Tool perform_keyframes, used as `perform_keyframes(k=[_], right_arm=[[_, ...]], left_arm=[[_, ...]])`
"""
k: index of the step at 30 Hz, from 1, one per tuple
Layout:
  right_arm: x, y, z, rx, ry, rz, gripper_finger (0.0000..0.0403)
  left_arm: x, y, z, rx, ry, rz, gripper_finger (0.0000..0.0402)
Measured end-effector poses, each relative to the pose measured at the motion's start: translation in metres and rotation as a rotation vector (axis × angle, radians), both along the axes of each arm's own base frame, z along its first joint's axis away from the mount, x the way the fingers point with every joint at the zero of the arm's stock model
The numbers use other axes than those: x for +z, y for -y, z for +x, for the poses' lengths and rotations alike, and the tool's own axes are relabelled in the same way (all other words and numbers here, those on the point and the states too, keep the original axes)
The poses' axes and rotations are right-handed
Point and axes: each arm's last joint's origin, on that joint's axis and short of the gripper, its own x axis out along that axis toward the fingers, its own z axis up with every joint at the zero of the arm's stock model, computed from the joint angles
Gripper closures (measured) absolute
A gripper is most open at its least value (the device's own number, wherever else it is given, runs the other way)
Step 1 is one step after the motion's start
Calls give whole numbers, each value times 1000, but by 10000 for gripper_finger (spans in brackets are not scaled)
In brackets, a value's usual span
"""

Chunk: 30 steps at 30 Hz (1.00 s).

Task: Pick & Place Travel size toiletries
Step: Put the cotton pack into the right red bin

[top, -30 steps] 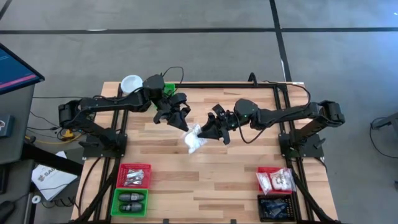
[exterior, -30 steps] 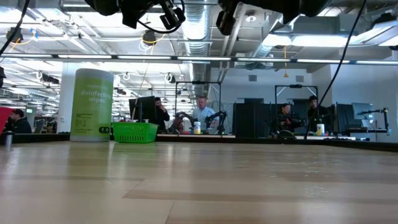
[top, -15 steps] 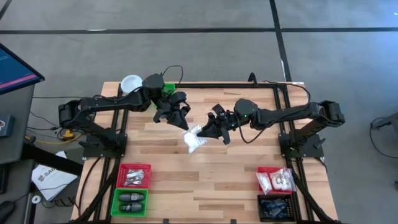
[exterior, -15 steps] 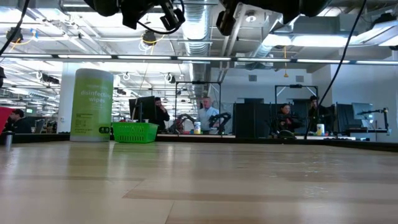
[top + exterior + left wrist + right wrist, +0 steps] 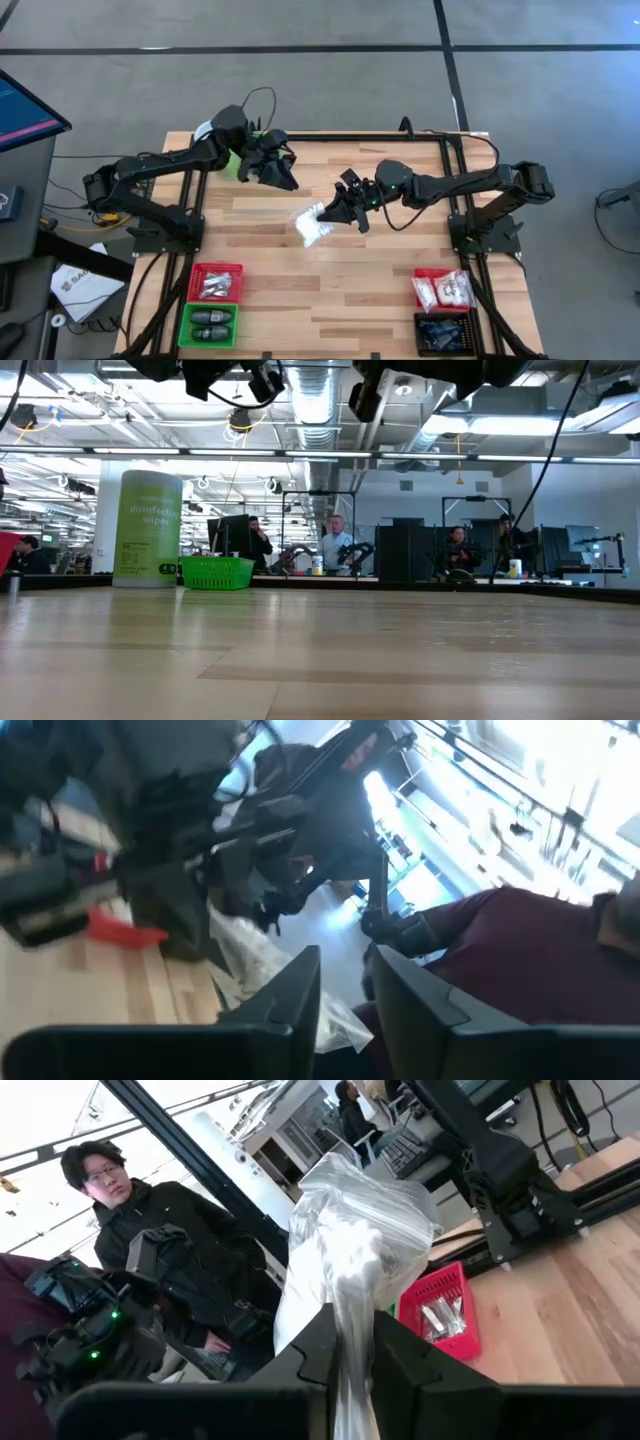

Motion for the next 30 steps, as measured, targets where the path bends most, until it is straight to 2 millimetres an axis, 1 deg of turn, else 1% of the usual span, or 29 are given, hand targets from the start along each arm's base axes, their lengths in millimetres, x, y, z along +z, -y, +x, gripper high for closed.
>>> perform_keyframes(k=[3, 6, 8, 12, 14, 17, 22, 25, 27, 28, 30], right_arm=[[0, 0, 0, 1, -5, 14, 371], [0, 1, 0, 17, -25, 66, 370], [0, 2, 0, 25, -43, 108, 370], [2, 1, -1, 76, -67, 187, 373], [4, -1, -2, 132, -69, 221, 373], [4, -2, -2, 164, -102, 286, 371], [10, -3, -3, 223, -132, 431, 373], [16, -3, -4, 252, -100, 477, 377], [19, -3, -5, 263, -66, 474, 377], [20, -3, -5, 265, -54, 472, 377], [21, -2, -5, 261, -47, 468, 375]], left_arm=[[2, 3, -2, 1, 85, 93, 298], [9, 6, -5, 25, 214, 226, 297], [11, 7, -7, 45, 265, 282, 300], [12, 5, -8, 96, 280, 307, 307], [12, 6, -7, 112, 320, 361, 312], [12, 10, -5, 127, 389, 453, 322], [7, 13, -1, 211, 416, 573, 337], [6, 17, 2, 259, 410, 612, 341], [4, 18, 4, 281, 361, 578, 340], [4, 18, 4, 289, 308, 506, 340], [3, 13, 3, 317, 155, 287, 340]])
